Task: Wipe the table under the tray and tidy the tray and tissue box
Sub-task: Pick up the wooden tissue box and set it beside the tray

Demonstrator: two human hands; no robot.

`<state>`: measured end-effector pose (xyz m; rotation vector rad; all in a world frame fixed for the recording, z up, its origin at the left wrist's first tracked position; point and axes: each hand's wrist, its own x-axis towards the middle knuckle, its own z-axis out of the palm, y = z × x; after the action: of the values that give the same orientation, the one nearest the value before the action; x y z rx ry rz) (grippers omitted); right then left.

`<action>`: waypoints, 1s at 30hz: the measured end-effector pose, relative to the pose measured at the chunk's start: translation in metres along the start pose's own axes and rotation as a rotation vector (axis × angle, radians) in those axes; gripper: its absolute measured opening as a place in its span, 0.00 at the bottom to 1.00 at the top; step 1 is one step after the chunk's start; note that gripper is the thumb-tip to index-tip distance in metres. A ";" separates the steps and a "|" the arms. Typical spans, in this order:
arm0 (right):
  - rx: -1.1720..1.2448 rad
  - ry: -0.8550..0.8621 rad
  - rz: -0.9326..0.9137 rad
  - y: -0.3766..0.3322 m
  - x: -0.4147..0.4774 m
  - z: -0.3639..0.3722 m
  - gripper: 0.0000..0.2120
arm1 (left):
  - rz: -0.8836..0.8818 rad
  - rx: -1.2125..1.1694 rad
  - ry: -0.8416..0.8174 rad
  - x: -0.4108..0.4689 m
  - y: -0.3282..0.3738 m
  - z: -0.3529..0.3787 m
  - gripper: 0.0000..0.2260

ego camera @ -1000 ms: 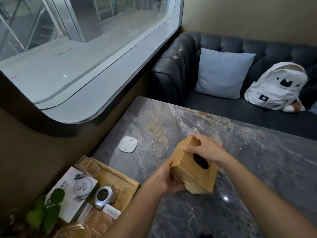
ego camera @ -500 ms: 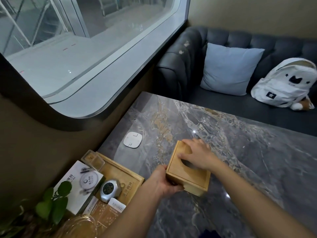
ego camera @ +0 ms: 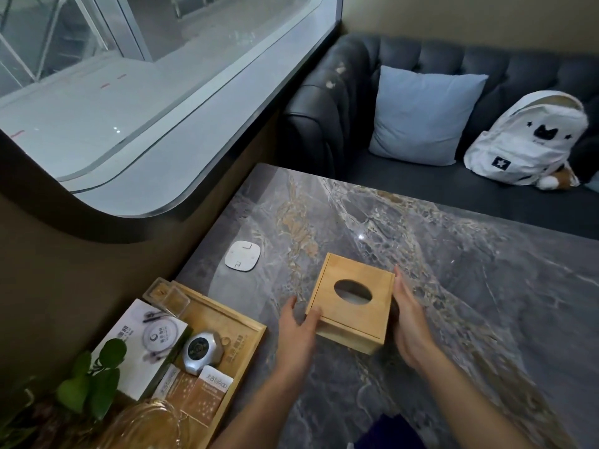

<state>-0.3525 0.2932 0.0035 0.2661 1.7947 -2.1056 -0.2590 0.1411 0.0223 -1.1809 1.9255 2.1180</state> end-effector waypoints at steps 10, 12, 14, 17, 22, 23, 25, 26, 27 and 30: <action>-0.055 -0.015 0.074 -0.021 -0.003 0.010 0.10 | -0.084 -0.239 -0.112 0.001 0.003 0.002 0.14; -0.055 -0.022 0.086 -0.025 -0.004 0.019 0.09 | -0.033 -0.231 -0.081 0.003 0.009 -0.005 0.13; -0.056 -0.029 0.076 -0.031 -0.002 0.033 0.09 | 0.027 -0.253 -0.037 0.007 0.020 -0.016 0.12; -0.045 -0.074 0.034 -0.041 0.004 0.063 0.10 | 0.048 -0.304 -0.003 0.013 0.041 -0.036 0.11; -0.068 -0.166 -0.001 -0.046 0.016 0.126 0.12 | 0.024 -0.332 0.066 0.028 0.068 -0.082 0.10; -0.079 -0.182 0.008 -0.044 0.018 0.138 0.13 | 0.012 -0.350 0.082 0.031 0.070 -0.092 0.10; -0.108 -0.221 0.021 -0.039 0.021 0.159 0.12 | -0.028 -0.369 0.114 0.037 0.072 -0.109 0.10; -0.120 -0.234 0.030 -0.035 0.022 0.168 0.11 | -0.049 -0.371 0.125 0.041 0.072 -0.117 0.10; -0.124 -0.240 0.045 -0.031 0.023 0.176 0.11 | -0.066 -0.367 0.137 0.044 0.071 -0.123 0.11; -0.120 -0.238 0.096 -0.020 0.023 0.191 0.09 | -0.095 -0.342 0.167 0.053 0.071 -0.137 0.14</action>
<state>-0.3646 0.1047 0.0469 0.0652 1.7229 -1.8687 -0.2643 -0.0169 0.0609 -1.5173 1.5624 2.4337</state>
